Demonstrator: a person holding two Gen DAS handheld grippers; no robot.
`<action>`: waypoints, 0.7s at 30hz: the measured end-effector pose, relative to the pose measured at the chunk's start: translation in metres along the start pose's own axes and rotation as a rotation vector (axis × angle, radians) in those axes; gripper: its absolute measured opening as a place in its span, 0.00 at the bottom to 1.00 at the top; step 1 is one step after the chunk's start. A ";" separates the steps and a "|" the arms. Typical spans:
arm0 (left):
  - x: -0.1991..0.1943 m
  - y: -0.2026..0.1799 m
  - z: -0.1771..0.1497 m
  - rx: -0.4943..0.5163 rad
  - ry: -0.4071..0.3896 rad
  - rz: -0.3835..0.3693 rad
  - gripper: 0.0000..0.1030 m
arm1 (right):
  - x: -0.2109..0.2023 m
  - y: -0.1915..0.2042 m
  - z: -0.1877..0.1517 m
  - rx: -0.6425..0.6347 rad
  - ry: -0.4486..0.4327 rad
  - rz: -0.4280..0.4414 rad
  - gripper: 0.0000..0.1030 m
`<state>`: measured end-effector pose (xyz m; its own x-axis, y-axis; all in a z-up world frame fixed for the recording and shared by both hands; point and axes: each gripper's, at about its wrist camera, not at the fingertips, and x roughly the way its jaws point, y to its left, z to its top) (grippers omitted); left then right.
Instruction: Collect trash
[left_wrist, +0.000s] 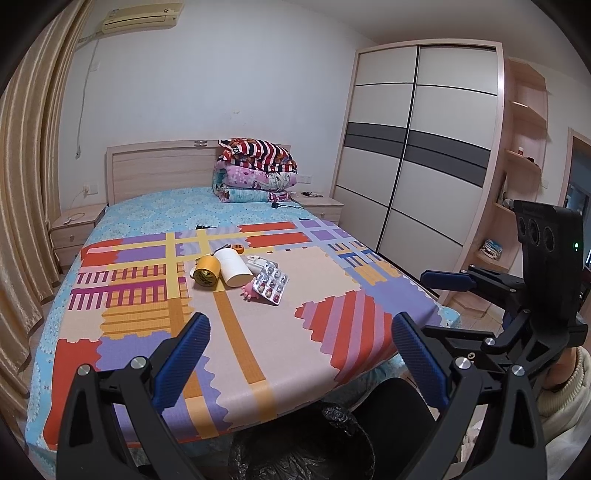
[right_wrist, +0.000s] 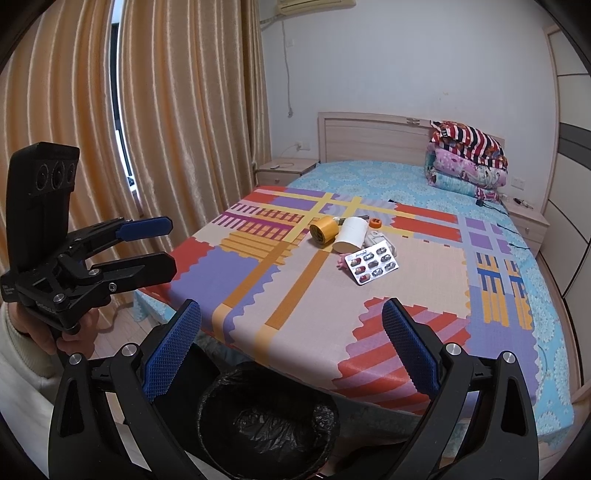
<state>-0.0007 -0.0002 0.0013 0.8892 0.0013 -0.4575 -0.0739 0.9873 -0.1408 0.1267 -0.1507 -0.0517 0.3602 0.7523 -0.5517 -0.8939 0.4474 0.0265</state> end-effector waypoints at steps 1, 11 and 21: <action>0.000 0.000 0.000 0.000 -0.001 -0.001 0.92 | 0.000 0.000 0.000 0.001 -0.001 0.000 0.97; 0.001 0.000 -0.003 -0.003 -0.003 0.002 0.92 | 0.000 0.000 0.001 0.000 -0.002 0.001 0.97; 0.001 0.001 -0.003 -0.008 0.000 0.006 0.92 | 0.001 -0.001 0.001 0.006 0.000 -0.005 0.97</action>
<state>-0.0012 0.0004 -0.0021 0.8887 0.0068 -0.4585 -0.0823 0.9860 -0.1448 0.1286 -0.1501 -0.0516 0.3644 0.7499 -0.5521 -0.8905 0.4541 0.0291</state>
